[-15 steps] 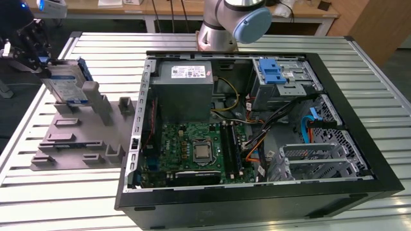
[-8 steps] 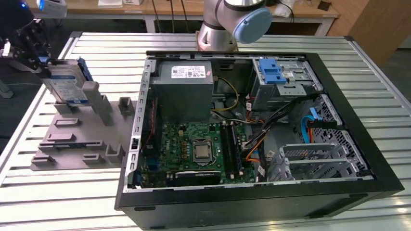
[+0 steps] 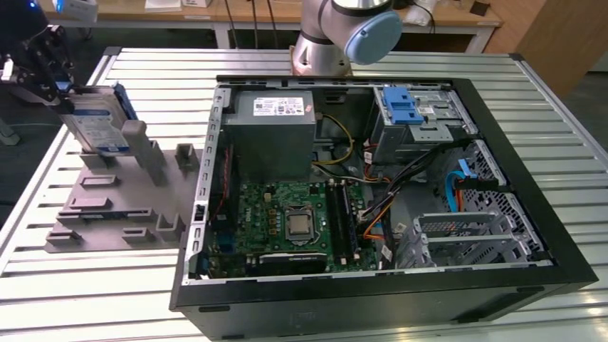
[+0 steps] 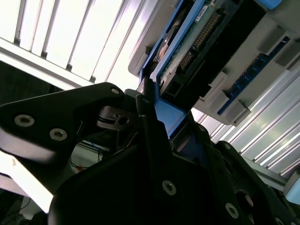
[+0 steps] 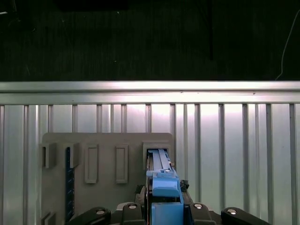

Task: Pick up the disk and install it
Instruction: 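Pick up the disk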

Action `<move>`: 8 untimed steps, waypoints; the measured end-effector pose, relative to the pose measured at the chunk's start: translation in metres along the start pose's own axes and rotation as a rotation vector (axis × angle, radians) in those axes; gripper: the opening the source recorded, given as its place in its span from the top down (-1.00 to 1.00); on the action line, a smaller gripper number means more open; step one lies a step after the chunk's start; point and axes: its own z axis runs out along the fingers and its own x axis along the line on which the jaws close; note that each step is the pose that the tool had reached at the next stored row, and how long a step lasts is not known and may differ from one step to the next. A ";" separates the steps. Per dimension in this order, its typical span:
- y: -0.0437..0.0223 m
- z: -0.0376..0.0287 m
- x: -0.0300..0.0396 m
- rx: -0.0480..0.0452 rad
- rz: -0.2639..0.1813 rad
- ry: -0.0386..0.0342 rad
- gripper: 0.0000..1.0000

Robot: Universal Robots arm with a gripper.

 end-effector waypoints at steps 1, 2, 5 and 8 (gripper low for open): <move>0.0000 -0.0011 0.0000 0.0001 0.000 0.0000 0.27; 0.0000 -0.0023 -0.0001 0.0001 0.000 0.0000 0.27; 0.0001 -0.0060 -0.0001 0.0001 0.000 -0.0001 0.27; 0.0001 -0.0089 -0.0002 0.0002 0.000 -0.0001 0.27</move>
